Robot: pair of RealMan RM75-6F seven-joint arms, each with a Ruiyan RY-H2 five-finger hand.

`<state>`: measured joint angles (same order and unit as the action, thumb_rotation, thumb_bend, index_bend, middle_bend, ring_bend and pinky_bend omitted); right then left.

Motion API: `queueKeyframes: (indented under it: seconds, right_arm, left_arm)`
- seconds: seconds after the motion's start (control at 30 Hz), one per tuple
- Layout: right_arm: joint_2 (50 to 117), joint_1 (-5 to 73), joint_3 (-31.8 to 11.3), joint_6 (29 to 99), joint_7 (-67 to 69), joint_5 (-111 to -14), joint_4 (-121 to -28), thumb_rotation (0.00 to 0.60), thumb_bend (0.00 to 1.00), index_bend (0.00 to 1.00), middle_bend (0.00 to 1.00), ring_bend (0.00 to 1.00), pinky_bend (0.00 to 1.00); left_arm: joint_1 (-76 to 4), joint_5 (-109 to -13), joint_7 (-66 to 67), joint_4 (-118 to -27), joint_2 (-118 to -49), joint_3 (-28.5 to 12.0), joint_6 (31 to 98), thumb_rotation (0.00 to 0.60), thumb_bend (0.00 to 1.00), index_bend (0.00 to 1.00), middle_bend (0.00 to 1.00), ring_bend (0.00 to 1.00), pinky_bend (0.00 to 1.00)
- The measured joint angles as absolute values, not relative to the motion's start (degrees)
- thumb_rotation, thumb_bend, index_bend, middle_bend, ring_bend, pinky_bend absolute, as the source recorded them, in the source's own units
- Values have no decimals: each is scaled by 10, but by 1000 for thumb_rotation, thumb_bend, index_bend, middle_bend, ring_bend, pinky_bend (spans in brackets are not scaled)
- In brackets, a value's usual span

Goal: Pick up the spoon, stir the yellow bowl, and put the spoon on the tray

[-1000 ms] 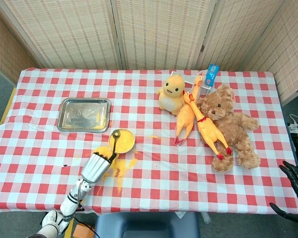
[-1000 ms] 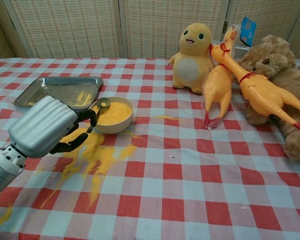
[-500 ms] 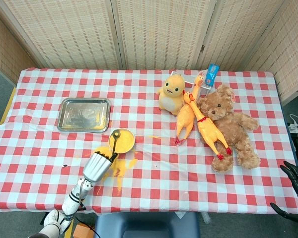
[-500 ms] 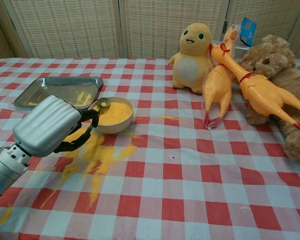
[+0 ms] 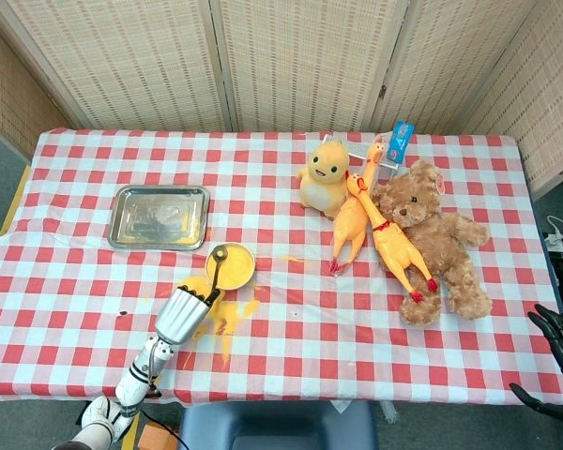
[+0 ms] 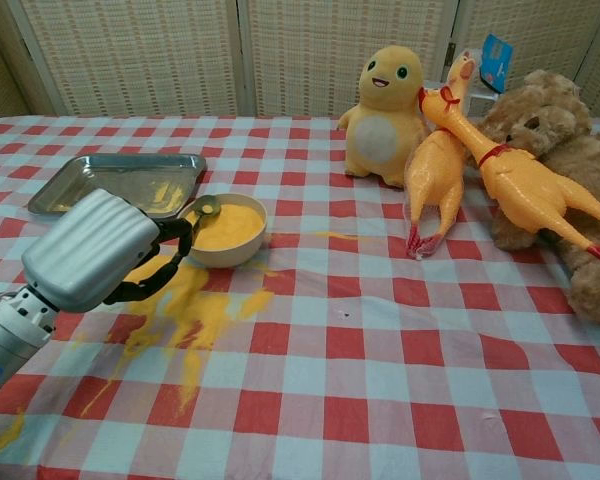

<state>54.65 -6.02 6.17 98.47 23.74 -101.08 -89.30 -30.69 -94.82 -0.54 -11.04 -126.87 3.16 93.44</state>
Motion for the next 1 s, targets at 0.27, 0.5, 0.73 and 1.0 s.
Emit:
queueKeyframes:
  seconds: [0.27,0.5,0.73,1.0]
  right_arm:
    - [547,-60,62,986,237,-1012,-893,600,91,0,0,0,0]
    - [547,-60,63,985,236,-1013,-893,600,91,0,0,0,0]
    - [547,-60,63,983,234,-1014,-893,600,91,0,0,0,0]
    - [547,-59,63,983,233,-1014,-893,600,91,0,0,0,0]
  left_arm:
    - [-309,-947,-3,-110,-1268,31,936,600,422,538,1000,1000,1000]
    - [-310,-945,-6,-111,-1267,29,944,600,426,555,1000,1000,1000]
    - [-310,-944,-11,-113,-1265,28,951,600,441,594,1000,1000,1000]
    - [-314,-945,-26,-113,-1263,26,976,600,494,679,1000,1000,1000]
